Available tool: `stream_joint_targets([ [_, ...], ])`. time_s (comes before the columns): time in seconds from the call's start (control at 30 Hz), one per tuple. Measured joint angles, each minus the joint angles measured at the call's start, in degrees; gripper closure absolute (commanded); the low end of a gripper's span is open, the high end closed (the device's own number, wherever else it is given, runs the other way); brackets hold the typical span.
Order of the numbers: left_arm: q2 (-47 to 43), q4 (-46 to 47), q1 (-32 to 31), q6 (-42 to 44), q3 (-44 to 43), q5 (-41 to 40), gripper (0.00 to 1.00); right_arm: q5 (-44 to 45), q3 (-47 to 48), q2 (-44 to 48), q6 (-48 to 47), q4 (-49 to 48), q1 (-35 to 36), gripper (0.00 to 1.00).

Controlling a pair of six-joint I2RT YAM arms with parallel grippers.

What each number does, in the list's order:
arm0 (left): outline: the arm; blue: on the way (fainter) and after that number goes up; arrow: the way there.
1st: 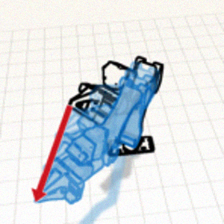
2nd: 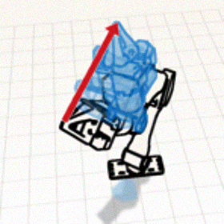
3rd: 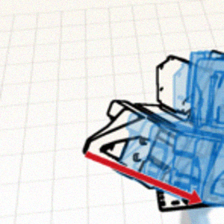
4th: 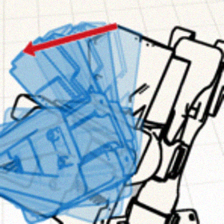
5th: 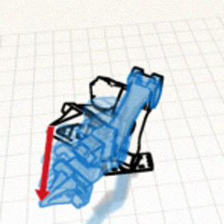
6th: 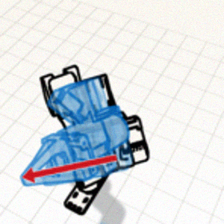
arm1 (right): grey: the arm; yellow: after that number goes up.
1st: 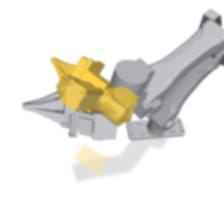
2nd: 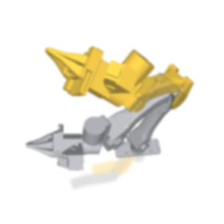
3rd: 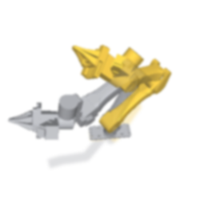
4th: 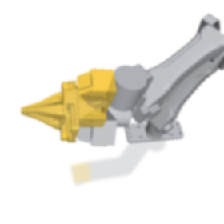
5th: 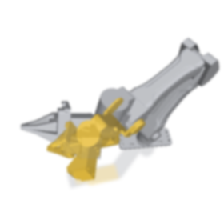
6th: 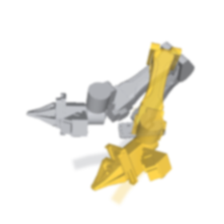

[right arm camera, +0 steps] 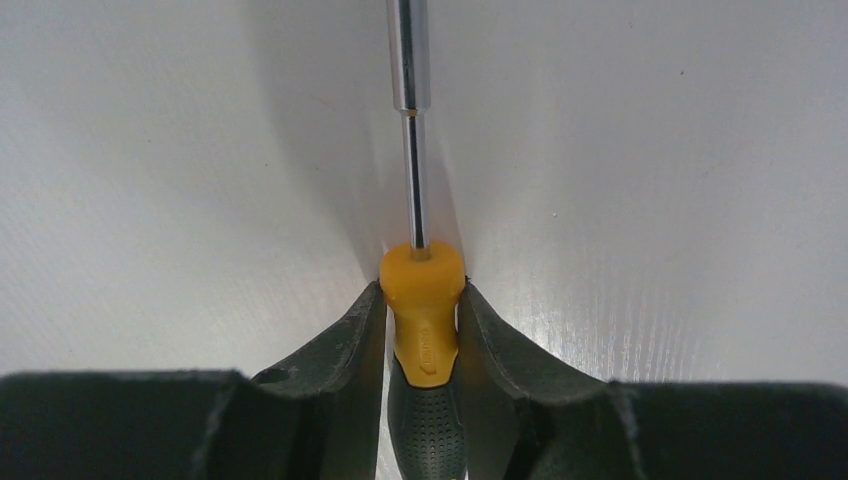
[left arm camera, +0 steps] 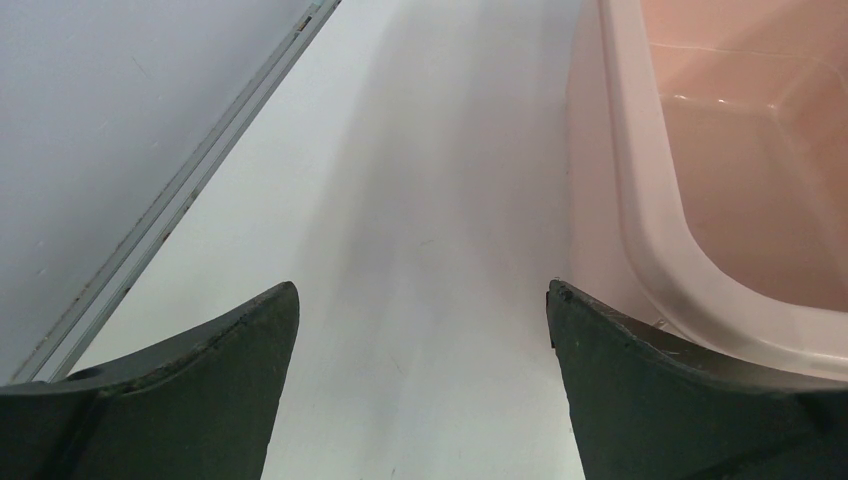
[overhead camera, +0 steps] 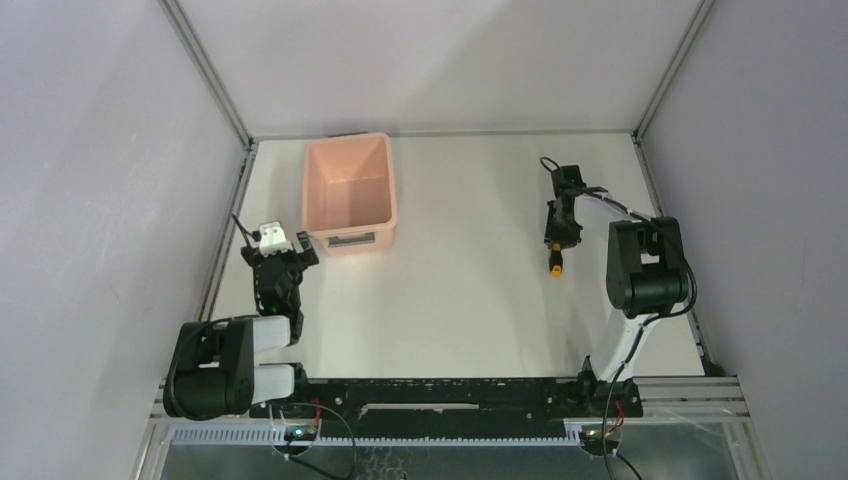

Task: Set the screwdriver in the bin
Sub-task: Pick up the screwdriver from the center of the board, then place the screwdriver in the bin.

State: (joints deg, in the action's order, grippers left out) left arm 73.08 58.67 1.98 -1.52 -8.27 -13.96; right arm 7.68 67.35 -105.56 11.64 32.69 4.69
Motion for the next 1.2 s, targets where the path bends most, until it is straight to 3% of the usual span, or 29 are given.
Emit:
stream_joint_targets([
  [0.3,0.0,0.0,0.0,0.0,0.0,0.0,0.02,-4.2,0.4,0.0,0.0,-0.3,-1.2,0.85],
  [0.9,0.0,0.0,0.0,0.0,0.0,0.0,0.02,-36.3,-0.6,16.6,8.8,-3.7,-2.4,0.89],
  [1.07,0.0,0.0,0.0,0.0,0.0,0.0,0.02,-39.2,1.4,20.4,14.0,-4.0,-0.8,0.88],
  [1.2,0.0,0.0,0.0,0.0,0.0,0.0,0.02,-38.1,9.3,20.6,17.7,-3.0,3.0,0.88],
])
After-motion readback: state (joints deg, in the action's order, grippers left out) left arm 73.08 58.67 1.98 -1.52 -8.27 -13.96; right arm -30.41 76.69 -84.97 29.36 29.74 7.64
